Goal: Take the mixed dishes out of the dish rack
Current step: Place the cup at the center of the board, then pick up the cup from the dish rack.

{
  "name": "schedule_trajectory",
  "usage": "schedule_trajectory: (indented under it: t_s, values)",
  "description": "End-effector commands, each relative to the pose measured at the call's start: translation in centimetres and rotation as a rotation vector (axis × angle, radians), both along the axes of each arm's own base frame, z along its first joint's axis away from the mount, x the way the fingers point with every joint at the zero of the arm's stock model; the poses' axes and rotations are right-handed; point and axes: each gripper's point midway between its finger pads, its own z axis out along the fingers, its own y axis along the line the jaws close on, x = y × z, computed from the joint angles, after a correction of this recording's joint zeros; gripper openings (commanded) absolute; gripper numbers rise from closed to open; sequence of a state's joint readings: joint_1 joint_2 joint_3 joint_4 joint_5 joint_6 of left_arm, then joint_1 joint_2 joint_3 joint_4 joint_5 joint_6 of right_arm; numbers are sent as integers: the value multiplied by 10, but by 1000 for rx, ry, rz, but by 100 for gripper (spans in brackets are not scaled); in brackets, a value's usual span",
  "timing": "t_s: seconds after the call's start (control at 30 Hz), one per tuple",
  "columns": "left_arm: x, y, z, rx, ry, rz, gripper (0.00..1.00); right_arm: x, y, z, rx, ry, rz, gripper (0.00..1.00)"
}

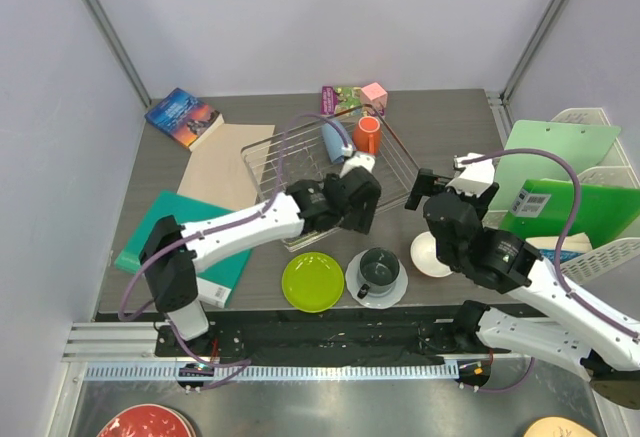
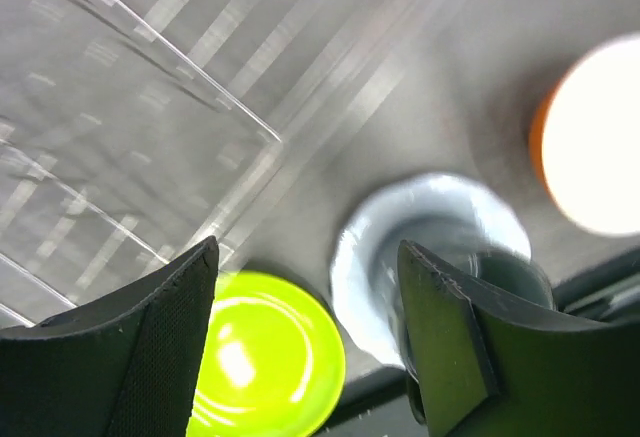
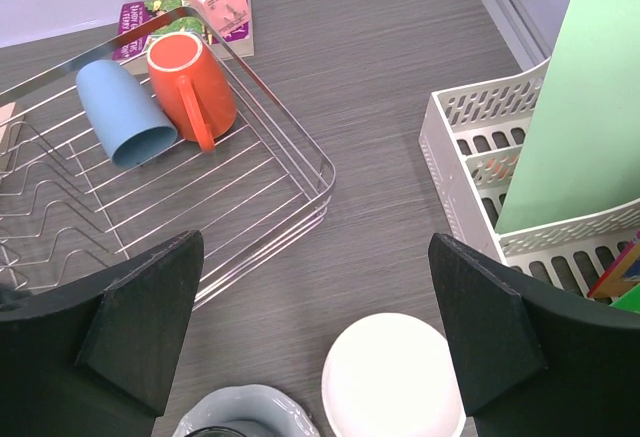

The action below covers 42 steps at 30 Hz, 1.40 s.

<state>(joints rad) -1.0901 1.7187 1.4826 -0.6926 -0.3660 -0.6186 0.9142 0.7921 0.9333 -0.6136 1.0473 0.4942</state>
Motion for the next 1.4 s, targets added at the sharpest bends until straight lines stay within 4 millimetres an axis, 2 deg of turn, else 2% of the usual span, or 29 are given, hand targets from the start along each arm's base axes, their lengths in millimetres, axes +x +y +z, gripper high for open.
schedule_trajectory:
  t_s: [0.0,0.03,0.07,0.1,0.13,0.17,0.23,0.27,0.3,0.33,0.37,0.4,0.43,0.47,0.5,0.6,0.9,1.03,1.17,1.37]
  values:
    - [63,23,76,-208,-121,125,71,-1,0,22,74,-53,8,100]
    - [74,27,83,-246,-130,143,70,-1,1,21,76,-50,15,100]
    - [100,41,92,-294,-145,202,69,-1,3,20,78,-48,23,100]
    - [112,47,98,-313,-156,233,68,-1,5,15,78,-40,35,100]
    - [128,52,94,-312,-157,267,69,0,7,14,78,-38,42,100]
    - [148,61,110,-339,-188,303,69,1,8,13,83,-39,43,100]
    - [169,66,112,-314,-207,324,69,1,10,9,81,-33,52,100]
    - [186,60,120,-284,-247,303,69,1,12,8,82,-32,55,100]
    - [195,65,113,-204,-269,306,69,2,13,7,76,-28,58,100]
    - [203,64,114,-165,-291,290,69,2,13,6,76,-27,58,100]
    - [214,59,92,-91,-282,270,69,2,14,5,78,-26,62,100]
    - [222,65,101,4,-340,233,69,2,14,4,75,-23,63,100]
    - [227,66,98,59,-361,213,69,2,14,3,74,-23,63,100]
    - [232,65,85,130,-365,176,68,1,14,3,79,-23,65,100]
    - [234,70,78,205,-377,124,67,1,14,-1,76,-19,65,100]
    - [232,71,63,221,-377,104,68,2,15,-7,73,-16,66,100]
    - [242,69,36,131,-293,251,70,14,37,-16,48,14,105,99]
    - [248,61,25,51,-262,323,71,16,39,-16,49,10,103,100]
    - [254,43,15,-110,-199,381,71,16,38,-17,51,8,100,100]
    - [269,39,4,-250,-159,502,73,17,38,-13,49,1,96,100]
